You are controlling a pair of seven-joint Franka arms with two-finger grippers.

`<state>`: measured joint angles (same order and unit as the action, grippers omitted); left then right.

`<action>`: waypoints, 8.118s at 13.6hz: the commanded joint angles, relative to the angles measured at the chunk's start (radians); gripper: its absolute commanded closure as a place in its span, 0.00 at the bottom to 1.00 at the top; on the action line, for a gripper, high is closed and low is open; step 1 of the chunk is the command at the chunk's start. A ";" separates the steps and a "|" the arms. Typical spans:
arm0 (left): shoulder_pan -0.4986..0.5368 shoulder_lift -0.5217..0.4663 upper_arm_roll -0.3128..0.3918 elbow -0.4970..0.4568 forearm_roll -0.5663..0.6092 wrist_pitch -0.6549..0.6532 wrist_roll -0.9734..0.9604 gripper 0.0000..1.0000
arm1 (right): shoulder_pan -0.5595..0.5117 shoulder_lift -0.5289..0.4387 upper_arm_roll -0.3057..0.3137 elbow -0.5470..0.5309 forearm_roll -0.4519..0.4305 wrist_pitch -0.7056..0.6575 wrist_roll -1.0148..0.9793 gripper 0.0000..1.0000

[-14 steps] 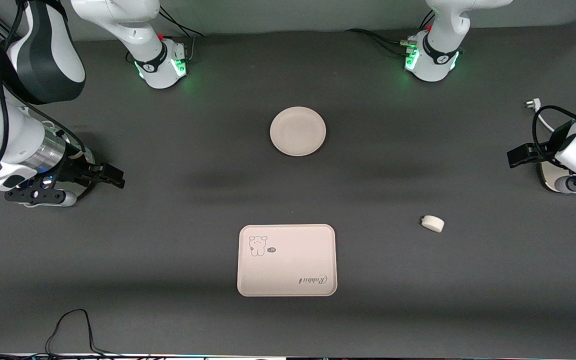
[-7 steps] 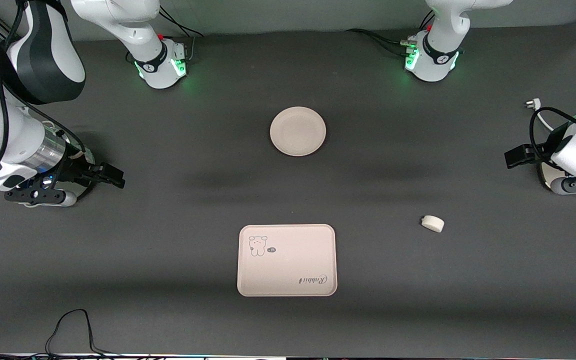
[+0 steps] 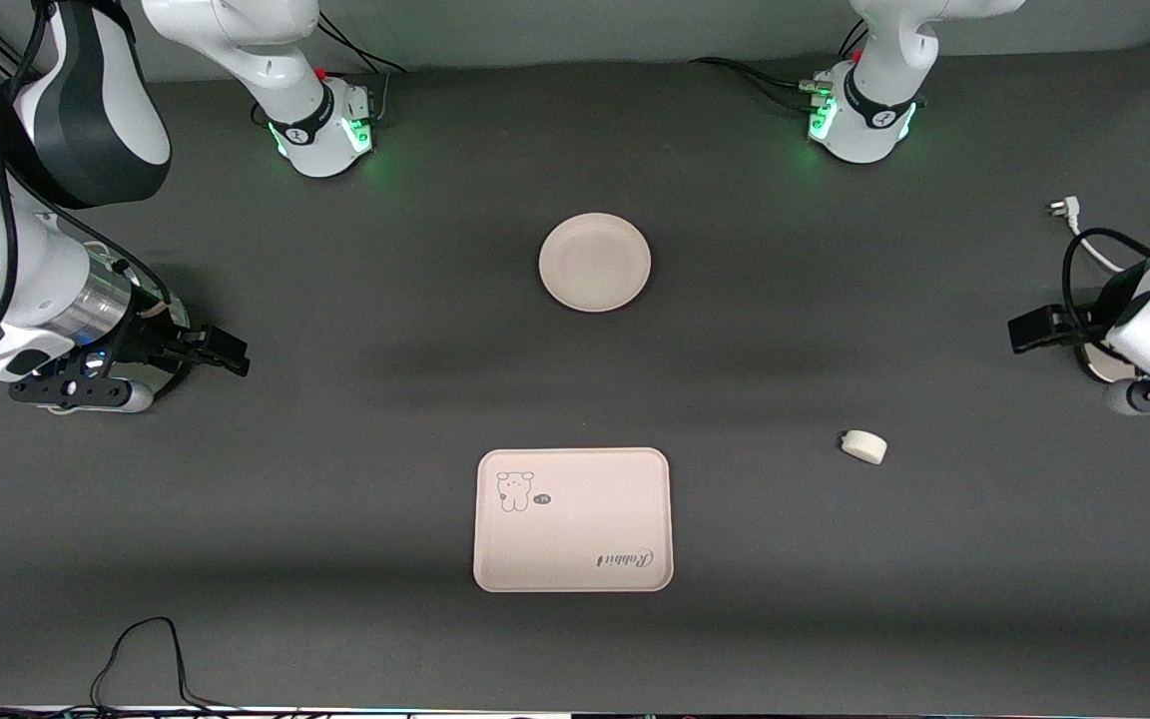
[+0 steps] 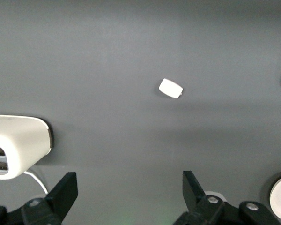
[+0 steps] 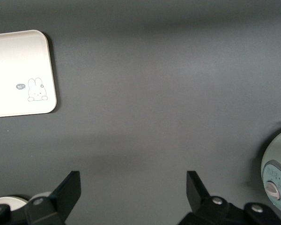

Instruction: Place bun in plate and plate on tray

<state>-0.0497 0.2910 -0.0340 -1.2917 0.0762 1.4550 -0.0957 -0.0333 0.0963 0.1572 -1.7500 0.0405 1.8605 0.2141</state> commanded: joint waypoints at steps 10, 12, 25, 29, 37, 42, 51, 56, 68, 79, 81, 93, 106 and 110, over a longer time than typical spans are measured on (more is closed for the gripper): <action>-0.033 0.134 -0.004 -0.323 -0.056 0.437 -0.006 0.00 | 0.234 0.055 -0.001 -0.069 0.015 0.195 0.215 0.00; -0.032 0.134 -0.004 -0.424 -0.067 0.580 -0.006 0.00 | 0.291 0.098 -0.001 -0.074 0.013 0.238 0.223 0.00; -0.032 0.247 -0.024 -0.771 -0.110 1.338 0.125 0.01 | 0.351 0.103 -0.002 -0.195 0.013 0.354 0.225 0.00; -0.029 0.252 -0.024 -0.804 -0.110 1.380 0.168 0.26 | 0.351 0.103 -0.002 -0.195 0.013 0.356 0.225 0.00; -0.024 0.168 -0.026 -0.741 -0.124 1.184 0.165 1.00 | 0.351 0.105 -0.002 -0.201 0.015 0.373 0.223 0.00; -0.053 0.037 -0.030 -0.608 -0.153 0.809 0.044 0.99 | 0.351 0.105 -0.002 -0.201 0.015 0.374 0.223 0.00; -0.062 -0.159 -0.427 -0.501 -0.182 0.413 -0.579 0.96 | 0.351 0.106 -0.002 -0.201 0.015 0.384 0.223 0.00; -0.166 -0.136 -0.592 -0.699 -0.174 0.666 -0.889 0.93 | 0.352 0.106 -0.002 -0.209 0.015 0.387 0.222 0.00; -0.320 0.229 -0.609 -0.785 0.227 1.054 -1.301 0.82 | 0.412 0.135 0.001 -0.338 0.016 0.635 0.229 0.00; -0.314 0.246 -0.609 -0.779 0.267 1.059 -1.345 0.00 | 0.426 0.137 -0.001 -0.339 0.047 0.648 0.229 0.00; -0.312 0.243 -0.609 -0.778 0.267 1.059 -1.345 0.00 | 0.426 0.138 -0.001 -0.338 0.047 0.648 0.229 0.00; -0.297 0.220 -0.607 -0.772 0.267 1.042 -1.333 0.00 | 0.428 0.138 -0.001 -0.338 0.058 0.649 0.229 0.00; 0.041 0.175 -0.465 -0.100 0.100 0.240 -0.533 0.00 | 0.449 0.171 0.001 -0.338 0.087 0.666 0.229 0.00; 0.027 0.146 -0.295 0.011 0.080 0.099 -0.399 0.00 | 0.451 0.171 0.001 -0.338 0.088 0.666 0.232 0.00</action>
<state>0.0092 0.4592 -0.3989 -1.3370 0.1727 1.6262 -0.5631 0.4047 0.2696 0.1643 -2.0823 0.1147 2.5108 0.4321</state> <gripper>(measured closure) 0.000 0.000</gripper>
